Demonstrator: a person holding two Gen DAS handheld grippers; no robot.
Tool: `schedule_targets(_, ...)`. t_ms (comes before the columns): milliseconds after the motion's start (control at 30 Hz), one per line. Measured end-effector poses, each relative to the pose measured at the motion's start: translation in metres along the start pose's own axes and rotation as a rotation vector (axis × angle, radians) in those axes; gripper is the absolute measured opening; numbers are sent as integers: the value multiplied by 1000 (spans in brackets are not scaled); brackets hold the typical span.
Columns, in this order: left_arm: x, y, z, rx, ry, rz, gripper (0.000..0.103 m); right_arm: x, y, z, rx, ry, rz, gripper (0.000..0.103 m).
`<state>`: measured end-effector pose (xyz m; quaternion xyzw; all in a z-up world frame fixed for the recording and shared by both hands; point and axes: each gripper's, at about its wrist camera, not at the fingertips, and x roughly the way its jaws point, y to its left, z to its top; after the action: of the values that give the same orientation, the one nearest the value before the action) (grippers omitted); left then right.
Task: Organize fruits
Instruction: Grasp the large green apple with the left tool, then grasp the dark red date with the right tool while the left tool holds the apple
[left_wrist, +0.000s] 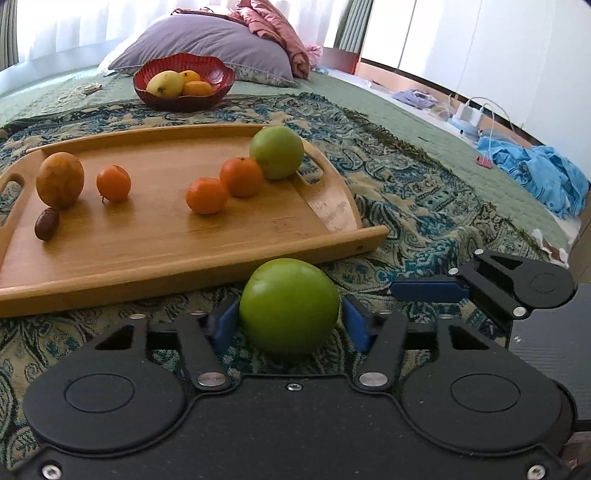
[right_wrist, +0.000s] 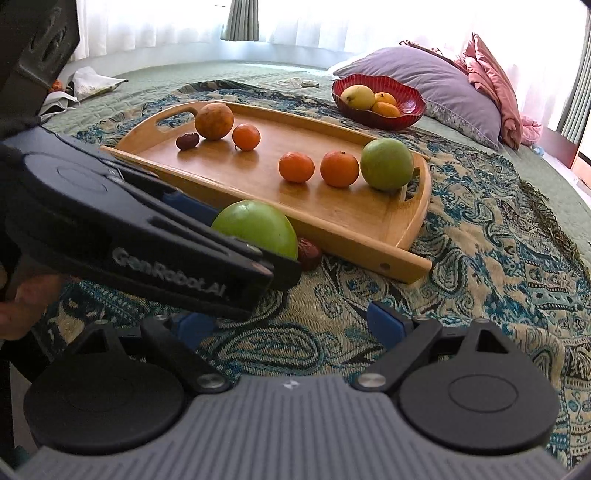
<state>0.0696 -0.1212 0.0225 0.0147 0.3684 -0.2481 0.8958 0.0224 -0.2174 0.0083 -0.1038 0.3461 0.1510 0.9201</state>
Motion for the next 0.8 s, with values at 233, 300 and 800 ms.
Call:
schedule_targets(233, -14, 4, 3, -4, -37, 65, 54, -1, 1, 0, 5, 0, -4, 96)
schedule_targets(300, -19, 10, 4, -8, -48, 85, 54, -1, 2, 0, 11, -3, -8, 96)
schedule_targets(800, -62, 70, -13, -86, -107, 271, 54, 10, 3, 8, 202, -92, -125, 86)
